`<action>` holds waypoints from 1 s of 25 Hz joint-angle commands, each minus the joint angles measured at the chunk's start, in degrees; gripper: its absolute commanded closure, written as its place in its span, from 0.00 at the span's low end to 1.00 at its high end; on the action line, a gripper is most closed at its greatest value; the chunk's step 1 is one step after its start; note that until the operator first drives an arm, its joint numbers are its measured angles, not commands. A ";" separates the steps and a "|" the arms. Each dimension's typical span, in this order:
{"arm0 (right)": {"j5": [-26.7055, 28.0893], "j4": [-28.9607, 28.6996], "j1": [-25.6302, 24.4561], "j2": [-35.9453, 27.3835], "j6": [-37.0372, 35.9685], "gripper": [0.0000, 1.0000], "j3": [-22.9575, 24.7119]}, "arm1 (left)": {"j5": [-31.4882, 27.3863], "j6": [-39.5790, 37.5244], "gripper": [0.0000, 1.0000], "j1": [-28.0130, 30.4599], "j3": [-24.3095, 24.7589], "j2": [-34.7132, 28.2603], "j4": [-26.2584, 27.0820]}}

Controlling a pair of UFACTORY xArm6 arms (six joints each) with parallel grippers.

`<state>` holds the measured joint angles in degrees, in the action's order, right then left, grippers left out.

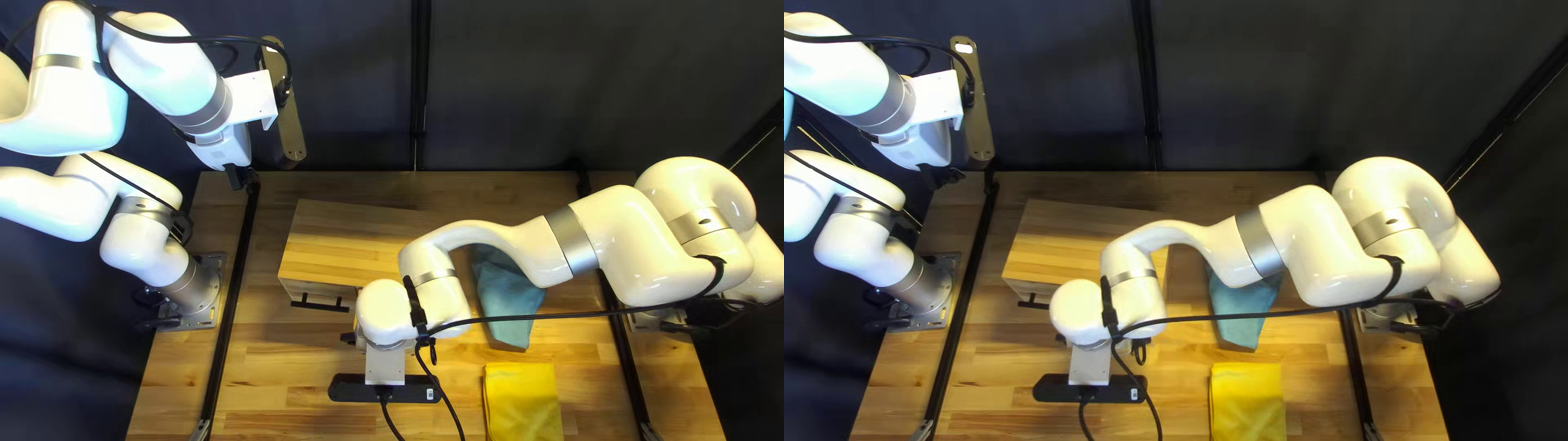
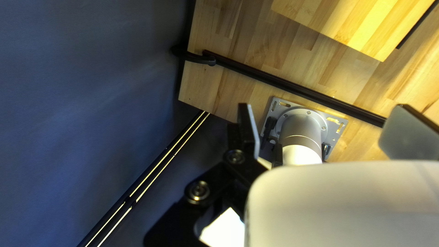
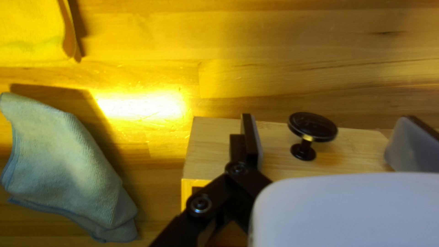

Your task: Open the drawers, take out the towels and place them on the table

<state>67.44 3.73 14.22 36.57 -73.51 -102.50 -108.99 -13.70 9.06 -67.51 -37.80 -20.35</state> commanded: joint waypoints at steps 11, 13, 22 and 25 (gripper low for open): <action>1.63 3.27 -0.07 -1.08 2.74 0.00 2.03 | 0.00 0.00 0.00 0.00 0.00 0.00 0.00; 1.21 3.72 0.07 -1.59 3.38 0.00 3.06 | 0.00 0.00 0.00 0.00 0.00 0.00 0.00; 0.07 5.84 -0.59 -3.16 4.74 0.00 6.02 | 0.00 0.00 0.00 0.00 0.00 0.00 0.00; -0.34 6.36 -0.42 -3.55 5.43 0.00 6.89 | 0.00 0.00 0.00 0.00 0.00 0.00 0.00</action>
<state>67.40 9.70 13.72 33.30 -68.52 -96.13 -108.99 -13.70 9.06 -67.51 -37.80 -20.35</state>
